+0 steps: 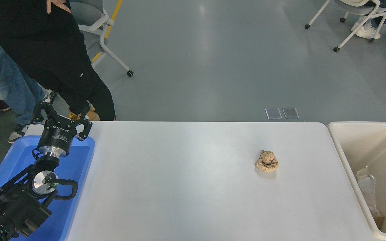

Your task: Pick up foil plate and place in dustbin

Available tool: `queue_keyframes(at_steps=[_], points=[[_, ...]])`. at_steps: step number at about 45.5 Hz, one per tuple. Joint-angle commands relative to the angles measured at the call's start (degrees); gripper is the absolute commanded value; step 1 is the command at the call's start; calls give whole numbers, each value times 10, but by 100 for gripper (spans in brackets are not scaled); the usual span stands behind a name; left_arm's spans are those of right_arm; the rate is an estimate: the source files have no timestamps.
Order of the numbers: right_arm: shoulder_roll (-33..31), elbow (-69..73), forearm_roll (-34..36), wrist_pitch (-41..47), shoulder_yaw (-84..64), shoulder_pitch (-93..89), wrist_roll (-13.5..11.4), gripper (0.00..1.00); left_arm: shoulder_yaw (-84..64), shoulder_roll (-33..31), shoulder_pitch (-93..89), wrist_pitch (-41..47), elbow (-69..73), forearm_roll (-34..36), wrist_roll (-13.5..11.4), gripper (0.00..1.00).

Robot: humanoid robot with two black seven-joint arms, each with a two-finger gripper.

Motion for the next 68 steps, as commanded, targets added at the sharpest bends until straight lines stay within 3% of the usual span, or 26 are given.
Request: queue_keyframes(at_steps=[1, 10, 19, 27, 40, 68], points=[[16, 3, -48, 6, -3, 111, 0, 100, 0, 0, 0, 0, 0, 0, 0, 99], [83, 8, -158, 65, -6, 240, -1, 100, 0, 0, 0, 0, 0, 0, 0, 99], [168, 8, -203, 163, -17, 323, -3, 100, 0, 0, 0, 0, 0, 0, 0, 99], [218, 39, -235, 207, -59, 376, -26, 100, 0, 0, 0, 1, 0, 0, 0, 99], [220, 376, -236, 242, -136, 584, -44, 100, 1, 0, 0, 1, 0, 0, 0, 99], [157, 733, -278, 354, -184, 889, -45, 100, 1, 0, 0, 2, 0, 0, -1, 99]])
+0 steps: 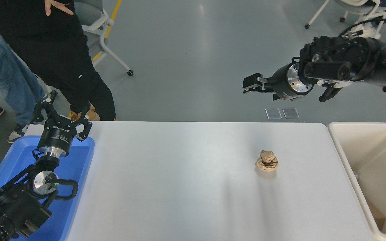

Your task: Pick up foil plate and place in dustbin

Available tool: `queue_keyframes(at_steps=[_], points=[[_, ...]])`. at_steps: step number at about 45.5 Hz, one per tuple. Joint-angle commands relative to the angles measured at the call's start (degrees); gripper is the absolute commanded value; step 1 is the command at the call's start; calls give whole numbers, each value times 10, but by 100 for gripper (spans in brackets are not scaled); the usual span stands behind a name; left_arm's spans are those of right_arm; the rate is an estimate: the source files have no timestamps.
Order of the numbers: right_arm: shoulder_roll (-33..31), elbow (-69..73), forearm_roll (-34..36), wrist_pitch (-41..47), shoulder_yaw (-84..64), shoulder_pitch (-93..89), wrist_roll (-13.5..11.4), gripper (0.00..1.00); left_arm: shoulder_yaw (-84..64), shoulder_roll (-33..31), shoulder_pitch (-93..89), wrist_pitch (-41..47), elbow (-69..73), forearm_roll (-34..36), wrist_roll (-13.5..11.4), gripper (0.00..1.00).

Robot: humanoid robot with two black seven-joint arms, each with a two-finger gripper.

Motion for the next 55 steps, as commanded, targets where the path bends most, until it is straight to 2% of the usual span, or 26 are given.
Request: queue_keyframes(at_steps=[1, 14, 25, 55], points=[[-37, 133, -19, 46, -12, 118, -1, 100, 0, 0, 0, 0, 0, 0, 0, 99], [-82, 196, -20, 91, -31, 201, -1, 100, 0, 0, 0, 0, 0, 0, 1, 99], [-85, 202, -20, 116, -33, 234, -1, 100, 0, 0, 0, 0, 0, 0, 0, 99], [-101, 208, -27, 111, -39, 215, -1, 100, 0, 0, 0, 0, 0, 0, 0, 99]])
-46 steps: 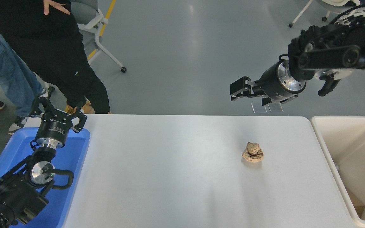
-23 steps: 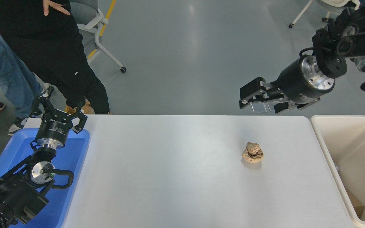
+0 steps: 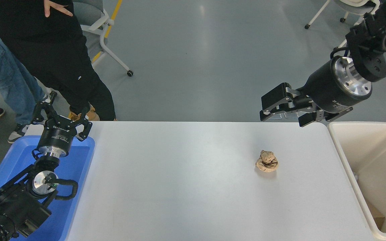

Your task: Pick up foil plate and place in dustbin

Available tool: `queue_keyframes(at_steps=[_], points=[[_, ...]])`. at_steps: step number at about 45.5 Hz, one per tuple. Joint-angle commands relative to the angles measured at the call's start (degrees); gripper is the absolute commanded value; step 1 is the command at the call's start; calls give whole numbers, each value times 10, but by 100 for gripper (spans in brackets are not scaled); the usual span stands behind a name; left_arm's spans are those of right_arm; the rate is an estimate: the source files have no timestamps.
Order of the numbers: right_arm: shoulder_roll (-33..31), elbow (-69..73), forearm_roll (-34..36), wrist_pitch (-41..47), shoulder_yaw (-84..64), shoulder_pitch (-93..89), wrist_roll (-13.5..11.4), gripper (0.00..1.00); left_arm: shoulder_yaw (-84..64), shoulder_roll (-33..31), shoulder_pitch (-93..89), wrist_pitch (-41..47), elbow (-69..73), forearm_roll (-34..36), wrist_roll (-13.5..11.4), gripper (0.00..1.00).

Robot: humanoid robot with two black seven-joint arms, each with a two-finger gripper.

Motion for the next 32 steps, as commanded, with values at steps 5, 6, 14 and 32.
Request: queue_keyframes(at_steps=[5, 6, 14, 32], points=[[-2, 2, -1, -4, 0, -2, 0, 100, 0, 0, 0, 0, 0, 0, 0, 99], [-2, 2, -1, -4, 0, -2, 0, 100, 0, 0, 0, 0, 1, 0, 1, 99], [1, 3, 0, -4, 0, -4, 0, 100, 0, 0, 0, 0, 1, 0, 1, 99], [1, 2, 0, -4, 0, -7, 0, 100, 0, 0, 0, 0, 1, 0, 1, 99]])
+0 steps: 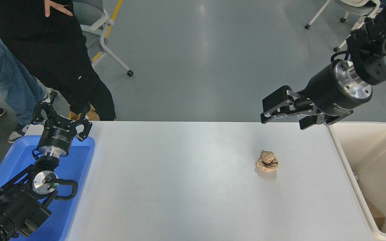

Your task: Pick up foil plate and place in dustbin

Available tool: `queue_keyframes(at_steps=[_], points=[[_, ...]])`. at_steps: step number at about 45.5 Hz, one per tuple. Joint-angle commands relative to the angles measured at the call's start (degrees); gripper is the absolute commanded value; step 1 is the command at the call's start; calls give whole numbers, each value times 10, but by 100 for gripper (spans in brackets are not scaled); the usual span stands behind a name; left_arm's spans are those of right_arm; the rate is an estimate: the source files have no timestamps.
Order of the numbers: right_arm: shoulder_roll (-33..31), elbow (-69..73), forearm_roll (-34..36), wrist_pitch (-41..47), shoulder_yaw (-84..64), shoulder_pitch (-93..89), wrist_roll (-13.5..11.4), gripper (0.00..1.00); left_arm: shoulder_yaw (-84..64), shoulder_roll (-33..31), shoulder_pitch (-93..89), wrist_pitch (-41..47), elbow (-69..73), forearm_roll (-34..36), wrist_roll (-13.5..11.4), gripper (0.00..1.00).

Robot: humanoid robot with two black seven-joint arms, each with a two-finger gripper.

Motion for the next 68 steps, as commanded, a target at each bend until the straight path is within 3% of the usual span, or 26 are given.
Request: queue_keyframes(at_steps=[1, 68], points=[[0, 0, 0, 0, 0, -1, 0, 100, 0, 0, 0, 0, 0, 0, 0, 99], [27, -2, 8, 1, 1, -4, 2, 100, 0, 0, 0, 0, 0, 0, 0, 99]])
